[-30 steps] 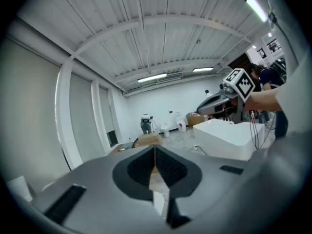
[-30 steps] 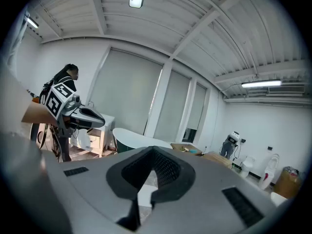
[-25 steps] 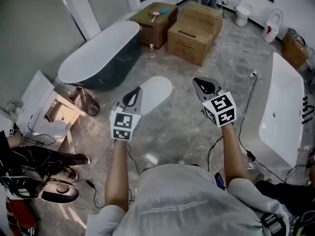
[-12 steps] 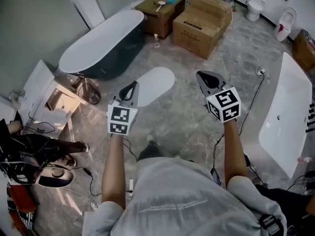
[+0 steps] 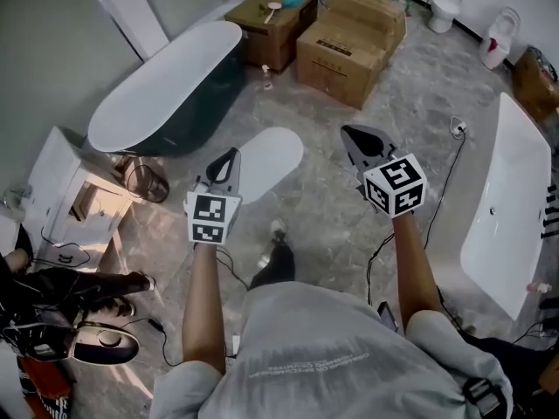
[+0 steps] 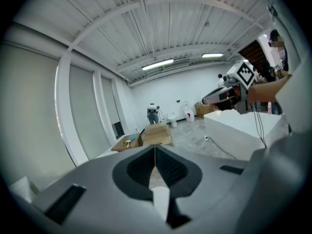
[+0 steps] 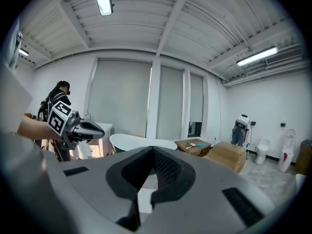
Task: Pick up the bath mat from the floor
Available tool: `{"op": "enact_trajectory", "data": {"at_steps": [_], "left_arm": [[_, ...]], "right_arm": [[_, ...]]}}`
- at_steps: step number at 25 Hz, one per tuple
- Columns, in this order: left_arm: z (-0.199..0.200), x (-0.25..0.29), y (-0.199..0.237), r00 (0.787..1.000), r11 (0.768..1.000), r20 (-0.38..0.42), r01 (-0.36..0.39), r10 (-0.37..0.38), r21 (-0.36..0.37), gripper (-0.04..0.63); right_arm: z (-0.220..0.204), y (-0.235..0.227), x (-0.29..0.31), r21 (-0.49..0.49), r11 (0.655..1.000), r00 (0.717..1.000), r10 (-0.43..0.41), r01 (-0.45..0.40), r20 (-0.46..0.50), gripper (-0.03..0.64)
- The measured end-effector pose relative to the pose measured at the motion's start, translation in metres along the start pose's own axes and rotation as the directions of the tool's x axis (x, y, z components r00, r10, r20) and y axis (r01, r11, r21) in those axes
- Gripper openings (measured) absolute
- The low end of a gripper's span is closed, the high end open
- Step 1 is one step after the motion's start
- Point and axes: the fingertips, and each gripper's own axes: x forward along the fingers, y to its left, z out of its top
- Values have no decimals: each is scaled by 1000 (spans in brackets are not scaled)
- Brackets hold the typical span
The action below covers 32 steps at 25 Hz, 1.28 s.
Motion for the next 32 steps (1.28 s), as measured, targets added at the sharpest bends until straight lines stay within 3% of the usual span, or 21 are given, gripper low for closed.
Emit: {"op": "enact_trajectory", "data": {"at_steps": [5,9,15,18,27,32], "left_arm": [[-8,59,58,1000,1000,-17,7,-7,-11,18],[-24,103,105,996,1000,-82,-27,28,13,17],[-37,156,152,998,998,-58,2,-5,-62,17],[-43,176,165,998,997,-44,34,-37,-73,17],[-72,224,179,995,988,-77,52,-64,-144,17],[-84,256,191,996,976,-84,20,-39,-218,17]], "right_arm": [[6,-19,75,-36,999,999,-18,16,-39,14],[17,-40,128,-57,996,997,-66,65,-29,14],[20,-58,199,-97,992,993,-93,86,-73,14],[20,-64,224,-122,987,990,-116,105,-86,14],[-5,-72,286,-116,992,979,-65,43,-192,14],[-26,-101,327,-89,996,968,-36,15,-247,14]]}}
